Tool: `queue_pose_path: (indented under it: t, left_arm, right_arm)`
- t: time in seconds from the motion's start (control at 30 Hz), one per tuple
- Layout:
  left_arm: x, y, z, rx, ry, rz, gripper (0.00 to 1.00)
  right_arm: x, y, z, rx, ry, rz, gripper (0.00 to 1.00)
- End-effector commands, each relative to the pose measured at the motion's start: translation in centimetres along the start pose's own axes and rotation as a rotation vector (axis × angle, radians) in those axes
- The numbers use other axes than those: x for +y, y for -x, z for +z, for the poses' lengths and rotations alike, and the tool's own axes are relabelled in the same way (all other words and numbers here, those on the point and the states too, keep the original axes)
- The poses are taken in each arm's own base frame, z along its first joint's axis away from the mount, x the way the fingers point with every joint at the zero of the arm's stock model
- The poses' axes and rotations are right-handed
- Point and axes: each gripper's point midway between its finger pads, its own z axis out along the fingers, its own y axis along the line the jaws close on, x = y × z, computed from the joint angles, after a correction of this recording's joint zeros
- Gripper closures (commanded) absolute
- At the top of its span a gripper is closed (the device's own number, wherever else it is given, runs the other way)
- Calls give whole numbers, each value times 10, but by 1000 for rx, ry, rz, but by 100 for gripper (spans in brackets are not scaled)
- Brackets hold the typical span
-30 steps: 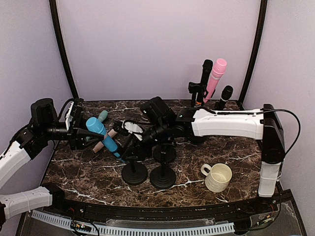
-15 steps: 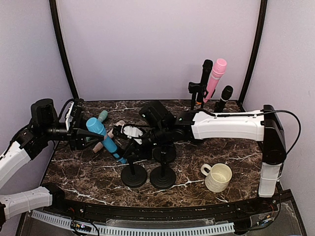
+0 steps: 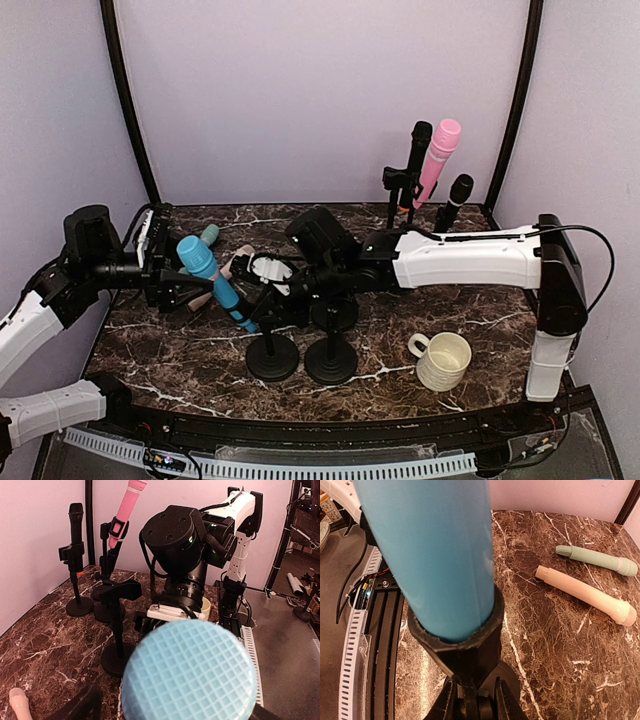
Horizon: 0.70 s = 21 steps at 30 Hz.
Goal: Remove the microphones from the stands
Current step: Hold the microphone stand at the center of the board, then remove the microphone from the microphone stand.
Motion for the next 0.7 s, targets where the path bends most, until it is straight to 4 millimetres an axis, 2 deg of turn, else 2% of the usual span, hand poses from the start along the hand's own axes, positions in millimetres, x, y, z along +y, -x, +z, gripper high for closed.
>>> queue_pose_path:
  t: [0.0,0.2,0.27,0.33,0.47,0.67]
  left_arm:
    - [1,-1,4,-6,-18,-15,18]
    - [2,0,7,-17,-23,-35,20]
    - [0,3,5,-35,-15,-23,27]
    - [-1,6,3,-49,-12,-12,44]
    - [-6,9,1,-66,-26,0,65]
    - [-12,18,0,-95,-57,14,87]
  right_arm:
    - [-2,5,-5,-8,-46,1,100]
    - [-5,4,-3,1,-94,-4,100]
    - [-6,3,-4,6,-109,-6,100]
    - [-7,2,-4,10,-125,-7,100]
    - [-10,-1,-5,31,-156,-4,100]
    - [-10,-14,-3,75,-178,37,100]
